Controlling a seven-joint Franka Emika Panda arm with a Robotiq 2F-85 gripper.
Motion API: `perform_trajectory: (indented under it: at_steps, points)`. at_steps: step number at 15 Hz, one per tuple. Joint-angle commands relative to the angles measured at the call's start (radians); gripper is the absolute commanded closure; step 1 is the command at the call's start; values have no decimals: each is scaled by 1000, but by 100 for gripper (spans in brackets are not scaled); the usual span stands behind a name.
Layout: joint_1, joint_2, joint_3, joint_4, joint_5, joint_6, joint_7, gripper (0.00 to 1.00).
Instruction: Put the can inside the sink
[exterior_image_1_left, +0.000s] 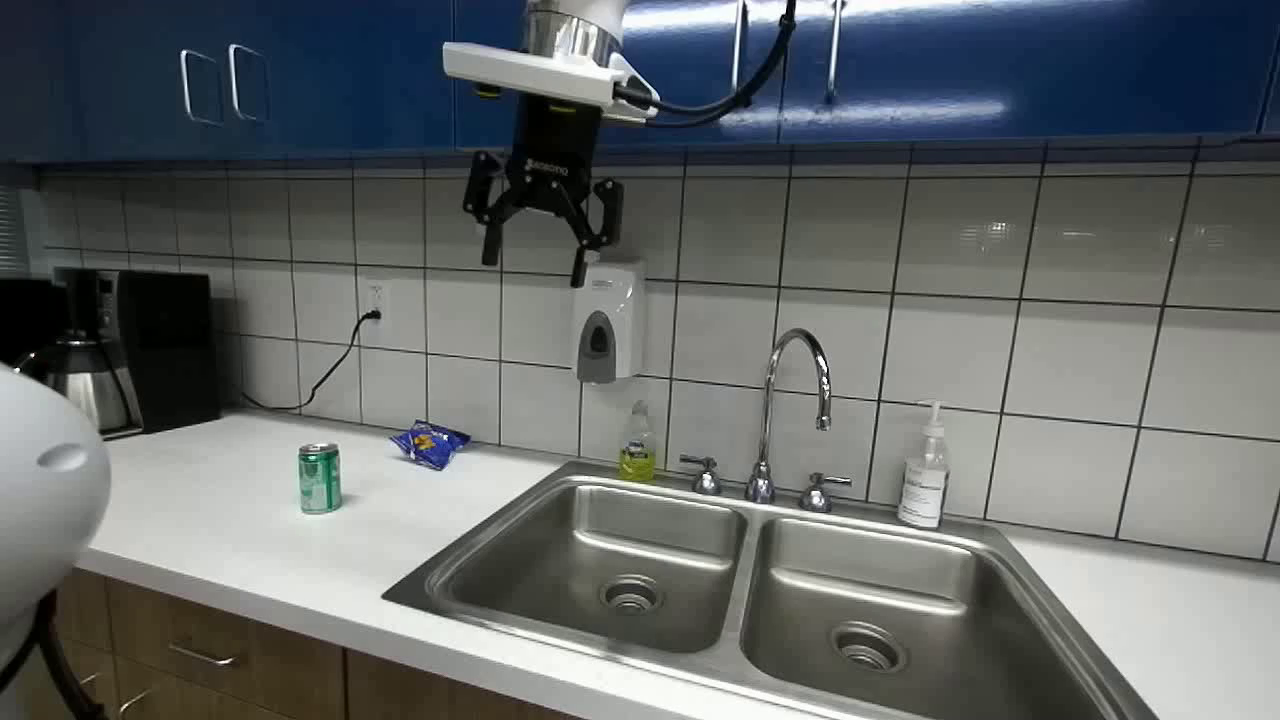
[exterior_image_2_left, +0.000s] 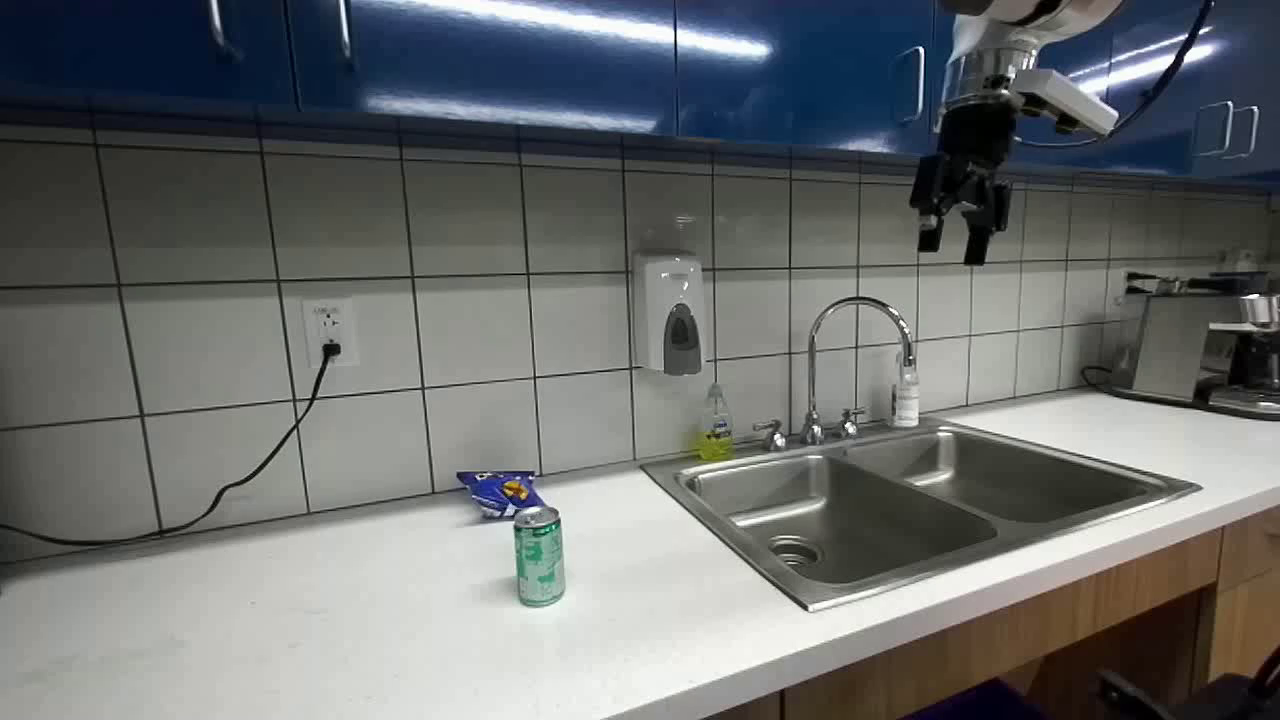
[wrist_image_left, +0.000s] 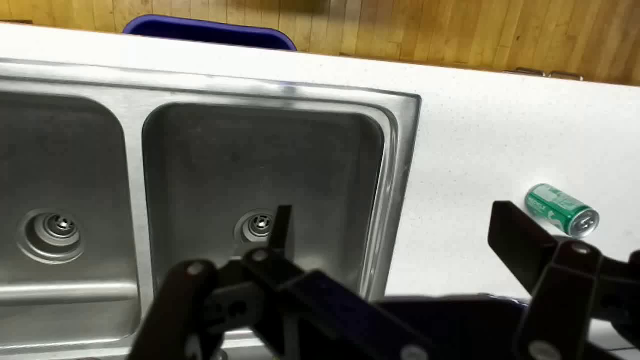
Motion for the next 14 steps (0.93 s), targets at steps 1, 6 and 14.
perform_trajectory:
  at_steps: [1,6,14]
  points:
    - [-28,5,21,2,11,-2,-10,0]
    - [-47,-17,63,-30,-16,78,74,0]
    - [-47,-65,186,-130,-122,123,210,0]
